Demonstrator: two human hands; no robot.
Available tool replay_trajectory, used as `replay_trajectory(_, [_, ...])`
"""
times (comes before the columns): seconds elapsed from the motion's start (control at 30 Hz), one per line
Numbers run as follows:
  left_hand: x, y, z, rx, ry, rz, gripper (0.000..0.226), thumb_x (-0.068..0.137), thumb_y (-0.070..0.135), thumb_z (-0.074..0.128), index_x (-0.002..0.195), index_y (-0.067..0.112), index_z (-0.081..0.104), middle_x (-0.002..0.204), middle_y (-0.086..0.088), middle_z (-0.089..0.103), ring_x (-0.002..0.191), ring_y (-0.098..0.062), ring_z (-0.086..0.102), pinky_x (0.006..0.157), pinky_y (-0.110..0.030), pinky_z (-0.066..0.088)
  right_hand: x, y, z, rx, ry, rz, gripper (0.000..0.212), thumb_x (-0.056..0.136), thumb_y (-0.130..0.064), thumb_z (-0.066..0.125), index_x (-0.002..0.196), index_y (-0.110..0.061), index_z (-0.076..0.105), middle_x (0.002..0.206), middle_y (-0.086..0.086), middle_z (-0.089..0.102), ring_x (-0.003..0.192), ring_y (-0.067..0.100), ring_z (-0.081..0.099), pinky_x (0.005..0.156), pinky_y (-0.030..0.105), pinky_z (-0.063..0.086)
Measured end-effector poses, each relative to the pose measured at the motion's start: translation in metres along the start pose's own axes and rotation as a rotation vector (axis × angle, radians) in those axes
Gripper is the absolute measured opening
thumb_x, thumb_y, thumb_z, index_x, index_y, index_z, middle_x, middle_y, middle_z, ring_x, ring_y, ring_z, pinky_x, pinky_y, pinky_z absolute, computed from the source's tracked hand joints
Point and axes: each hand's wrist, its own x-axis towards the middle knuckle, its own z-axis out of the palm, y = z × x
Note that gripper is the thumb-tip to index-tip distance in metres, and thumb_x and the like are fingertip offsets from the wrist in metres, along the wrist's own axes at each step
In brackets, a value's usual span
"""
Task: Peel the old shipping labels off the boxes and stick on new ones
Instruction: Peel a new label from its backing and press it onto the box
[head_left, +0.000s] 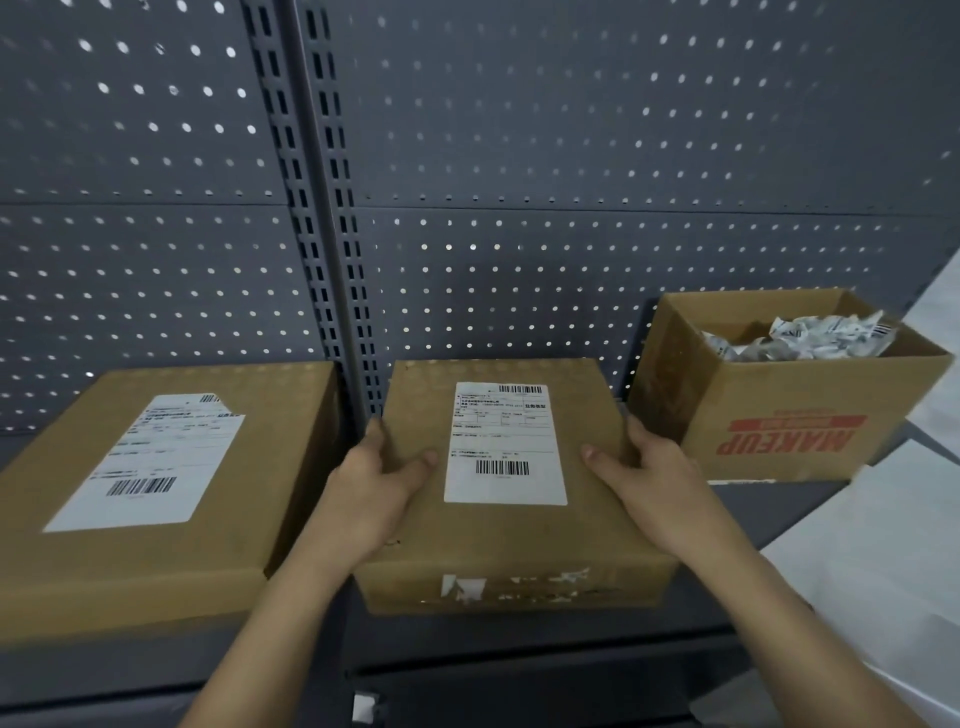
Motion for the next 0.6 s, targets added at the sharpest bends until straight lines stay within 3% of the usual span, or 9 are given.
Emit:
replay_trajectory(0.1, [-0.003, -0.005, 0.001, -0.131, 0.031, -0.013, 0.035, 0.090, 0.031, 0.066, 0.122, 0.023, 0.054, 0.093, 0.013, 0.069, 0.074, 0.000, 0.067, 0.055, -0.008, 0.045, 0.002, 0.009, 0.003, 0.212, 0.017, 0.035, 0.037, 0.088, -0.043, 0.066, 0.120, -0.027, 0.061, 0.098, -0.011, 0.072, 0.090, 0.012, 0.069, 0.081, 0.034, 0.057])
replay_trajectory(0.17, [-0.004, -0.008, 0.001, -0.168, 0.038, -0.006, 0.031, 0.089, 0.031, 0.068, 0.117, 0.018, 0.061, 0.091, 0.006, 0.075, 0.077, -0.005, 0.071, 0.058, -0.014, 0.051, 0.000, 0.011, 0.004, 0.341, -0.009, 0.031, 0.031, 0.088, -0.036, 0.067, 0.117, -0.024, 0.064, 0.096, -0.010, 0.074, 0.084, 0.007, 0.071, 0.074, 0.027, 0.057])
replay_trajectory(0.3, [-0.010, -0.010, 0.003, -0.193, 0.033, 0.000, 0.029, 0.089, 0.032, 0.067, 0.116, 0.022, 0.063, 0.093, 0.009, 0.076, 0.081, -0.007, 0.072, 0.065, -0.021, 0.052, -0.006, 0.014, 0.003, 0.487, -0.024, 0.016, 0.024, 0.090, -0.027, 0.067, 0.114, -0.023, 0.065, 0.095, -0.009, 0.074, 0.078, 0.002, 0.070, 0.057, 0.011, 0.051])
replay_trajectory(0.47, [-0.017, -0.015, -0.001, -0.185, 0.016, 0.046, 0.028, 0.089, 0.031, 0.067, 0.116, 0.022, 0.063, 0.092, 0.009, 0.076, 0.080, -0.007, 0.072, 0.061, -0.018, 0.052, -0.026, 0.013, 0.003, 0.505, 0.004, 0.020, 0.025, 0.089, -0.026, 0.068, 0.114, -0.023, 0.067, 0.094, -0.009, 0.075, 0.084, 0.007, 0.072, 0.065, 0.017, 0.055])
replay_trajectory(0.6, [-0.025, -0.017, -0.012, -0.185, -0.061, 0.110, 0.028, 0.089, 0.030, 0.067, 0.117, 0.028, 0.062, 0.094, 0.013, 0.075, 0.080, -0.005, 0.072, 0.060, -0.016, 0.053, -0.055, 0.009, 0.008, 0.453, 0.108, 0.020, 0.027, 0.089, -0.030, 0.068, 0.115, -0.026, 0.065, 0.094, -0.014, 0.074, 0.085, 0.002, 0.070, 0.069, 0.015, 0.053])
